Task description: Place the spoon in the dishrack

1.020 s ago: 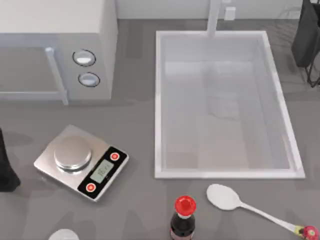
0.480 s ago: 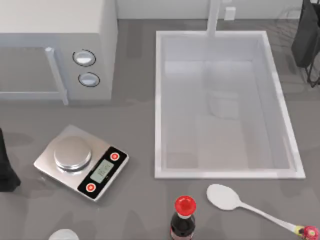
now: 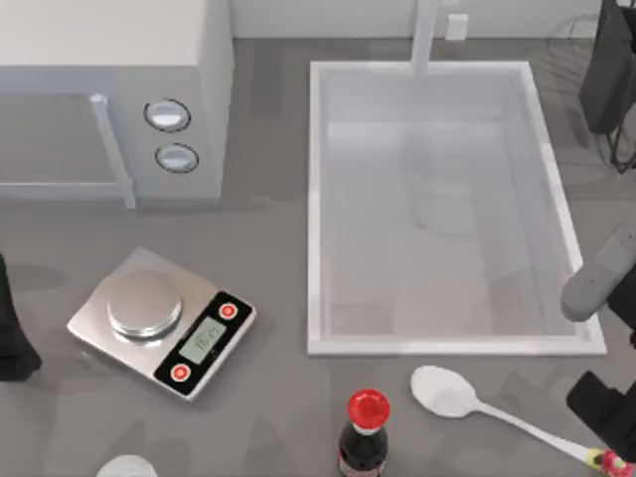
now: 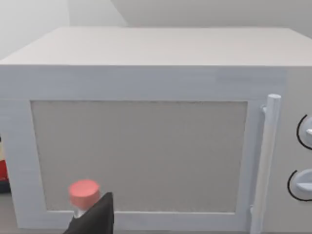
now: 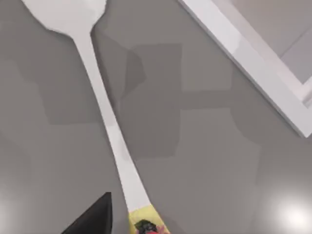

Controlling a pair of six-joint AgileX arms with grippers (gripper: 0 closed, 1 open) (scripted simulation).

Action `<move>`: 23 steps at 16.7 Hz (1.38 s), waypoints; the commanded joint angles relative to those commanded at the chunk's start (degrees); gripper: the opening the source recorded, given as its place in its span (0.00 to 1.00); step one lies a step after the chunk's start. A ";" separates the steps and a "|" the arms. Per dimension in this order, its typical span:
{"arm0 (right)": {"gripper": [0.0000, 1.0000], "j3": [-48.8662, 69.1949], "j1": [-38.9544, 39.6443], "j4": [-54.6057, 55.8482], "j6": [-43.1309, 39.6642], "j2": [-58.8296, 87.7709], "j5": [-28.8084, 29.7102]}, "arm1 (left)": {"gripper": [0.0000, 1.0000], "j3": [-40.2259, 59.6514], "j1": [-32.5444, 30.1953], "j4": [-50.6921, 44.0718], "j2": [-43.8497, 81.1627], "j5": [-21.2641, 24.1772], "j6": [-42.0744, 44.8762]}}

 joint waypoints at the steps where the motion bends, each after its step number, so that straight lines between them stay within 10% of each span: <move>1: 1.00 2.72 1.64 -2.95 -1.45 4.15 0.00 | 1.00 0.00 0.00 0.00 0.00 0.00 0.00; 14: 1.00 14.70 8.46 -14.79 -7.62 21.23 -0.06 | 1.00 0.00 0.00 0.00 0.00 0.00 0.00; 23: 1.00 3.39 8.71 6.83 -7.45 31.12 -0.06 | 1.00 0.00 0.00 0.00 0.00 0.00 0.00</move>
